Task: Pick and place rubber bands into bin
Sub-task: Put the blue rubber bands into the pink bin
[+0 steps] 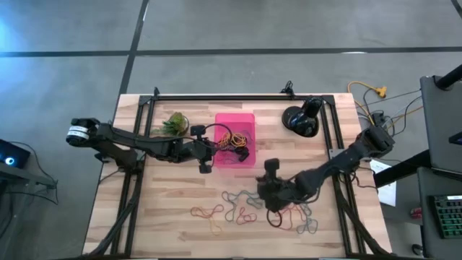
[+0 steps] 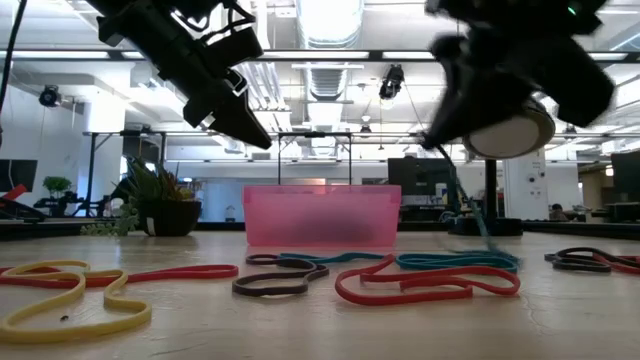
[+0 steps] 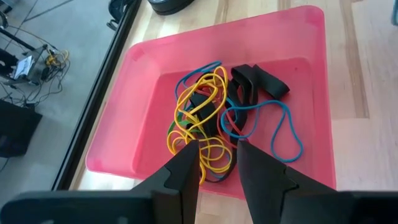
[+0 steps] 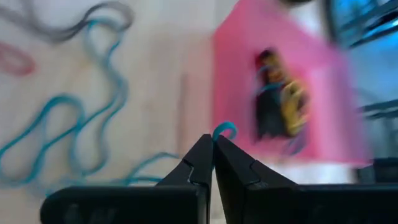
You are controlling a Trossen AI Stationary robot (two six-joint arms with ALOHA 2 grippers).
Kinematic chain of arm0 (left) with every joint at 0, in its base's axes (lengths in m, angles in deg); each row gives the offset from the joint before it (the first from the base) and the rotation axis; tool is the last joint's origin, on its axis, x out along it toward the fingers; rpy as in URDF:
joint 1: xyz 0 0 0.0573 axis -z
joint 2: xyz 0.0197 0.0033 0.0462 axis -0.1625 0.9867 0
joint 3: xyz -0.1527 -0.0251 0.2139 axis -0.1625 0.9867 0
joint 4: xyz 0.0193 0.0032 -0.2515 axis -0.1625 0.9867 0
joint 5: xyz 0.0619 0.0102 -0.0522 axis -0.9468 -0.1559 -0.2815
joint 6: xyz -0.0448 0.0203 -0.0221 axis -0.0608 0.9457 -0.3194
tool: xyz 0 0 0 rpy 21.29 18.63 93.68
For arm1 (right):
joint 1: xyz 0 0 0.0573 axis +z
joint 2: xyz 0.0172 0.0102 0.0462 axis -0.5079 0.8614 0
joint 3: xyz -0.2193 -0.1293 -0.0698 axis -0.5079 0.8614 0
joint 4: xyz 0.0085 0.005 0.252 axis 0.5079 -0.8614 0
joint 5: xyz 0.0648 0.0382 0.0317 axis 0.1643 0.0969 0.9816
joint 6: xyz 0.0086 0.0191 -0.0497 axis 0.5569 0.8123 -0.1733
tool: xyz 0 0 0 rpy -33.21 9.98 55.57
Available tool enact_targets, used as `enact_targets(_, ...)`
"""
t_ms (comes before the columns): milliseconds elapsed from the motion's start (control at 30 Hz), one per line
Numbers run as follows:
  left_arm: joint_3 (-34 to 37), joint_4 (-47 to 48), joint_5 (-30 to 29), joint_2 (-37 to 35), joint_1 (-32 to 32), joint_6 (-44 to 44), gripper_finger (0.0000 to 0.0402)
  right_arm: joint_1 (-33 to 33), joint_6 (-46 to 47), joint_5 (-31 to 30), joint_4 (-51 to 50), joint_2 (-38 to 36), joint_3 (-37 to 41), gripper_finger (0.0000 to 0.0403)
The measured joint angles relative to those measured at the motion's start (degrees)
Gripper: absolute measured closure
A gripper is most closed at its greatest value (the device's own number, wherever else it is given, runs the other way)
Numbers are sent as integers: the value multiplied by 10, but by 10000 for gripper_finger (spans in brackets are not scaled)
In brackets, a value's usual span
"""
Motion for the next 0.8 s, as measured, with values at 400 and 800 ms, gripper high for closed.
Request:
enact_targets(400,0,62,0,-2,2,-16,308,-33,-213,-143,2,0,-121,394)
enact_targets(800,0,75,-2,-51,41,-21,308,-162,-243,-130,7,-1,-135,394)
